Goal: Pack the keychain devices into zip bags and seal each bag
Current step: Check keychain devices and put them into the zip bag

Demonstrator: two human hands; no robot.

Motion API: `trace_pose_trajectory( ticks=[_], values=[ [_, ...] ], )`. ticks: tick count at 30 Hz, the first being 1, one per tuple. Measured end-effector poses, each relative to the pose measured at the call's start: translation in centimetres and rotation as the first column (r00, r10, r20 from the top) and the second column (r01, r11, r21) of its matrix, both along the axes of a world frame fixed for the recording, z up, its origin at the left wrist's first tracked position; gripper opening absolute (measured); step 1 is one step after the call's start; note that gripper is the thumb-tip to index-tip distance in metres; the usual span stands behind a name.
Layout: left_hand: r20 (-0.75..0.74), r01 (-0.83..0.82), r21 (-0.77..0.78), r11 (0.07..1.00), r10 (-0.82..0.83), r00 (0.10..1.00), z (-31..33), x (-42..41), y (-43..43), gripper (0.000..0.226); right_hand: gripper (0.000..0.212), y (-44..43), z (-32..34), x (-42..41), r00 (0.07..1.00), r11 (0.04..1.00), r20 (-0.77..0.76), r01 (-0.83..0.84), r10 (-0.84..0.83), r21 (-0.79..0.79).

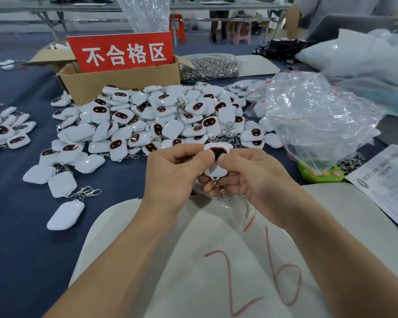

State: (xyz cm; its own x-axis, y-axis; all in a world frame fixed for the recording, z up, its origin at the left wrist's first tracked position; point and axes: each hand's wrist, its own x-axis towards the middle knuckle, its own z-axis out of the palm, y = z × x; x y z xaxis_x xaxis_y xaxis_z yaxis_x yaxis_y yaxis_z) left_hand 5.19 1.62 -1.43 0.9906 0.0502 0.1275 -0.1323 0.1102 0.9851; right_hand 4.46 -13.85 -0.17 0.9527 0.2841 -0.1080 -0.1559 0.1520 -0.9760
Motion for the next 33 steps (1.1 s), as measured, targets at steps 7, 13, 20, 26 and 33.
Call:
trace_pose_trajectory(
  ticks=[7, 13, 20, 26, 33],
  values=[
    [-0.036, -0.072, 0.005, 0.997, 0.072, 0.997, 0.17, -0.07, -0.3, 0.03, 0.023, 0.2, -0.02, -0.03, 1.0, 0.999, -0.018, 0.021, -0.022, -0.049],
    [-0.015, -0.034, 0.035, 0.999, 0.035, 0.999, -0.18, 0.11, 0.06, 0.017, 0.022, 0.0, -0.18, 0.1, 1.0, 1.0, -0.016, -0.009, 0.009, -0.013],
    [-0.026, 0.015, -0.038, 0.999, -0.015, 1.0, -0.29, 0.12, 0.09, 0.008, 0.024, -0.16, -0.21, 0.07, 1.0, 1.0, 0.011, 0.005, -0.005, 0.0],
    [0.024, 0.069, -0.041, 0.997, -0.068, 0.997, 0.14, -0.07, 0.21, 0.015, 0.028, -0.27, -0.17, -0.05, 0.999, 0.999, 0.03, 0.041, -0.041, 0.002],
    [0.035, 0.056, -0.027, 0.998, -0.055, 0.998, 0.25, -0.14, 0.18, 0.02, 0.025, -0.3, -0.16, 0.01, 1.0, 0.998, 0.015, -0.015, 0.014, 0.059]
  ],
)
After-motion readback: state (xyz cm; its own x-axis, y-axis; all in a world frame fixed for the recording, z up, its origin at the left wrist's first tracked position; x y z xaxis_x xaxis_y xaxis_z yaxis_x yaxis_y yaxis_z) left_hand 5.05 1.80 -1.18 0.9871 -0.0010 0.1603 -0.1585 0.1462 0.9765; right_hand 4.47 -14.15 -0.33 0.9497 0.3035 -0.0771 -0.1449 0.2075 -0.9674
